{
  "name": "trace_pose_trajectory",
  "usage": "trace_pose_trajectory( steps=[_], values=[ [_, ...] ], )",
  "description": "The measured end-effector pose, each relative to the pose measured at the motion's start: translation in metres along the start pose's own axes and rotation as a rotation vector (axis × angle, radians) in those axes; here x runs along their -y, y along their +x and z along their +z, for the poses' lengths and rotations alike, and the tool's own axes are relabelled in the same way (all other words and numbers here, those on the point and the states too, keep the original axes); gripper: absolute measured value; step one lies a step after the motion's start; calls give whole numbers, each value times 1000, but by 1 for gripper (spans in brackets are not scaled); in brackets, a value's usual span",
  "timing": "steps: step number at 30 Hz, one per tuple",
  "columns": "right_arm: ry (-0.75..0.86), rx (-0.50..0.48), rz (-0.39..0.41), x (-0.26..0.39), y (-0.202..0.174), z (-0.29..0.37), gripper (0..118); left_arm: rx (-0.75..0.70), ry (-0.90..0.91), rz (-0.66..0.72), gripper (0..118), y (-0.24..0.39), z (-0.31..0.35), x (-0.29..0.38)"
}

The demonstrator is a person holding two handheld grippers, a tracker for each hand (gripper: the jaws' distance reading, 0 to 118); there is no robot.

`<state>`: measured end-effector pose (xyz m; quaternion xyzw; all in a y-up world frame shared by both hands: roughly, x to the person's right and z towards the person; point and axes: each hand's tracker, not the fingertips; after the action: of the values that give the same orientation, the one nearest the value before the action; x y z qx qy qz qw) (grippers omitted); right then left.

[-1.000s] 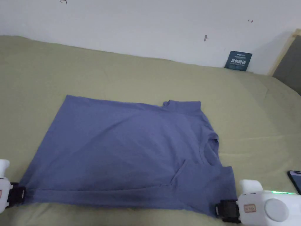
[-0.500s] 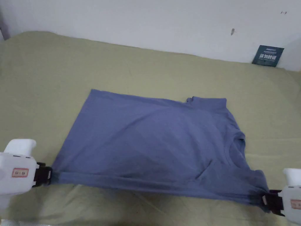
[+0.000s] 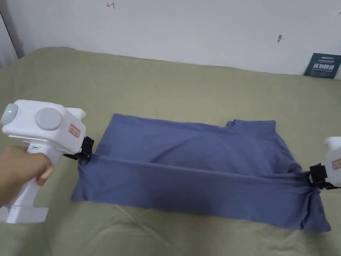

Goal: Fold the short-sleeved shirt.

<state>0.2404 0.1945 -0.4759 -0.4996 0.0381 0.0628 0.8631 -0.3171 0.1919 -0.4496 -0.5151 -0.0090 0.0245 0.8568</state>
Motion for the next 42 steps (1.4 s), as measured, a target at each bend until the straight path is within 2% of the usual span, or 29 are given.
trace_pose_trajectory(
  steps=[2,4,5,6,7,8,9,10,11,13,14,15,16,17,19,20,21,25,30,31,32,34,35,40,41,42],
  values=[
    [-15,-2,-11,-9,1,-19,3,-24,-15,-10,0,2,-17,-9],
    [-48,-2,-56,-12,1,-38,3,-14,-44,4,0,1,-33,-11],
    [-41,-16,-78,-12,2,-46,11,-12,-42,22,4,-1,-41,-10],
    [-21,-23,-109,-10,5,-52,28,-7,-33,39,18,-3,-46,-9],
    [-10,-19,-134,-8,7,-56,53,-4,-21,61,45,-5,-50,-7],
    [-14,10,-161,-6,8,-58,82,0,-8,97,87,-8,-53,-5],
    [-30,8,-168,-4,9,-58,86,22,0,122,100,-11,-53,-2],
    [-29,-3,-168,1,11,-54,82,76,10,141,98,-15,-49,3],
    [-19,-19,-168,5,12,-47,82,86,33,162,98,-20,-43,5],
    [2,-11,-139,11,8,-32,82,29,33,148,97,-18,-29,10],
    [15,11,-119,14,7,-22,82,-26,43,125,92,-14,-18,13],
    [24,21,-100,18,4,-12,78,-52,57,89,81,-12,-9,17],
    [28,25,-87,24,1,-2,67,-73,75,64,61,-8,3,22],
    [25,34,-74,31,-3,9,62,-104,106,49,42,-1,16,30],
    [13,47,-28,45,-11,24,48,-98,139,34,22,6,35,45],
    [13,44,3,54,-16,29,10,-91,137,36,0,9,41,55],
    [25,46,-2,63,-18,33,0,-81,155,44,0,12,47,63],
    [8,-3,-13,86,-27,36,0,-52,144,44,0,14,46,95],
    [5,4,3,89,-28,36,0,-41,82,51,0,3,22,91],
    [7,1,4,86,-27,37,0,-32,84,56,3,0,15,88],
    [12,1,2,84,-26,39,0,-32,72,61,28,-3,7,81],
    [15,1,0,83,-23,38,0,-48,37,68,102,-6,-9,71],
    [13,-1,-4,82,-21,39,0,-56,24,60,117,-7,-21,70],
    [6,-2,-28,82,-13,38,0,-36,-38,93,115,-12,-52,58],
    [4,0,-30,81,-11,37,0,-30,-53,99,112,-12,-56,56],
    [1,1,-36,82,-9,34,0,-18,-79,102,102,-12,-61,55]
  ],
)
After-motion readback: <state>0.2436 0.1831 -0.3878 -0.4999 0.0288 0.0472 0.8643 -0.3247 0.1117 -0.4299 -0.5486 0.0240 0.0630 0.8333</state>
